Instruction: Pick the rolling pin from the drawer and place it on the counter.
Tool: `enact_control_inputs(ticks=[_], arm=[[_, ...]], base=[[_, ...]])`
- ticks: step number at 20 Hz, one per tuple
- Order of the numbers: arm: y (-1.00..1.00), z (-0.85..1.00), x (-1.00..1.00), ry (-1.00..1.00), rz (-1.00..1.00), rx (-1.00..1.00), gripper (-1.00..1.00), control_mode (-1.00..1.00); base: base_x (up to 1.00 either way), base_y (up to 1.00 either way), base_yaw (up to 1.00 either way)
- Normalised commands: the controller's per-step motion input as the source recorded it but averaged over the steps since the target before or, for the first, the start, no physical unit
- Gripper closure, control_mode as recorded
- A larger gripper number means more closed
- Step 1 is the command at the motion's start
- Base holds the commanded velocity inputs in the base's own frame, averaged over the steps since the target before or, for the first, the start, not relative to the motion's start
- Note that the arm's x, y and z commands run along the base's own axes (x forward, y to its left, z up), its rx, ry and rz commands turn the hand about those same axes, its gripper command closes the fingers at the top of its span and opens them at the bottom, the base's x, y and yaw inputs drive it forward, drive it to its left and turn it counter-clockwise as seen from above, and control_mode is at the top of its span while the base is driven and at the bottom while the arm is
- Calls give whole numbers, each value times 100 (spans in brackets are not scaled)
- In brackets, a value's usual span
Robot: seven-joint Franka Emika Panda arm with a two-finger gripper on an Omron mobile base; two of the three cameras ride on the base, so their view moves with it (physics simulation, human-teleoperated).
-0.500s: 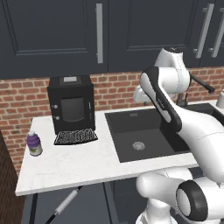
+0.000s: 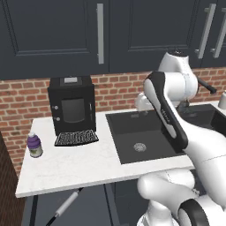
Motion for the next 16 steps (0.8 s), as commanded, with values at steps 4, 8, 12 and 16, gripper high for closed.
enact_control_inputs(ticks=[4, 8, 12, 16], arm=[[69, -26, -100, 1, 6, -1, -100, -100], [87, -38, -79, 1, 7, -1, -100, -100], [91, -28, -25, 6, 7, 0, -100, -100], [75, -21, 0, 9, 4, 0, -100, -100]], base=[[0, 0, 0], [0, 0, 0], [0, 0, 0], [0, 0, 0]])
